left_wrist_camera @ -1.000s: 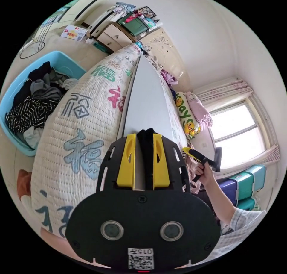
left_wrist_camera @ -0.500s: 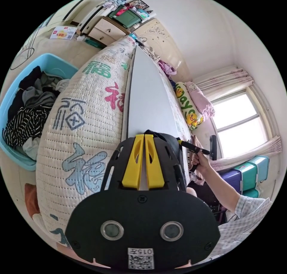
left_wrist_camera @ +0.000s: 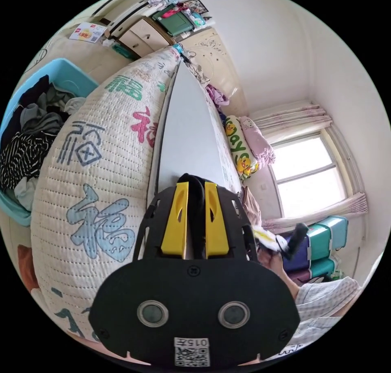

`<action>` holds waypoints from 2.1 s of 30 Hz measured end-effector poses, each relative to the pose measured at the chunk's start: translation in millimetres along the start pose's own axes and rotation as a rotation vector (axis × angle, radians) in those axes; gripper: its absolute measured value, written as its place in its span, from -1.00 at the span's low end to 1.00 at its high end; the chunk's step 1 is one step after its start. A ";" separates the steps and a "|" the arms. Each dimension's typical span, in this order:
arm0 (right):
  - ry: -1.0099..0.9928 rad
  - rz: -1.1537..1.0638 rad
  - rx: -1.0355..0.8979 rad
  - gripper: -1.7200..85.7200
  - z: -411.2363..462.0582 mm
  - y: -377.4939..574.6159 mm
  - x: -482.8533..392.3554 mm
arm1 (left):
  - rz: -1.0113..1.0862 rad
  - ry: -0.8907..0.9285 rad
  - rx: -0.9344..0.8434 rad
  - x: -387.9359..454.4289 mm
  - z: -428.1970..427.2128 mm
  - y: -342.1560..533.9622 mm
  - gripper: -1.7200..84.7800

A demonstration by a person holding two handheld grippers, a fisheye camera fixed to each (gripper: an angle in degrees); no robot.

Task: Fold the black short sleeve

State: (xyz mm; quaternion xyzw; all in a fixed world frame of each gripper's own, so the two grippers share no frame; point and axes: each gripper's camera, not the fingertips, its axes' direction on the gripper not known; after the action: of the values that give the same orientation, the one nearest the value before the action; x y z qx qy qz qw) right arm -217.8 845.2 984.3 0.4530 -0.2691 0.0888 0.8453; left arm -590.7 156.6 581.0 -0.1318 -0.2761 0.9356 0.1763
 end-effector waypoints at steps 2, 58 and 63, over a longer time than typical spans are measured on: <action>-0.083 -0.118 -0.026 -0.80 4.2 27.1 -58.6 | 0.000 -0.021 -0.044 4.0 10.7 -8.1 -0.83; -0.152 0.463 -0.025 -0.82 6.9 186.8 147.3 | 0.189 -0.506 -0.300 203.6 -87.1 209.5 -0.87; -0.194 0.493 0.047 -0.83 7.4 202.2 150.9 | 0.165 -0.529 -0.308 221.0 -88.7 211.4 -0.93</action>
State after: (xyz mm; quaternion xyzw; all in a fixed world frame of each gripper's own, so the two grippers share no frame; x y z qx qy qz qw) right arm -173.5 941.1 1213.6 0.3997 -0.4488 0.2544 0.7577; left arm -814.1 121.2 357.0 0.0690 -0.4394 0.8957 -0.0001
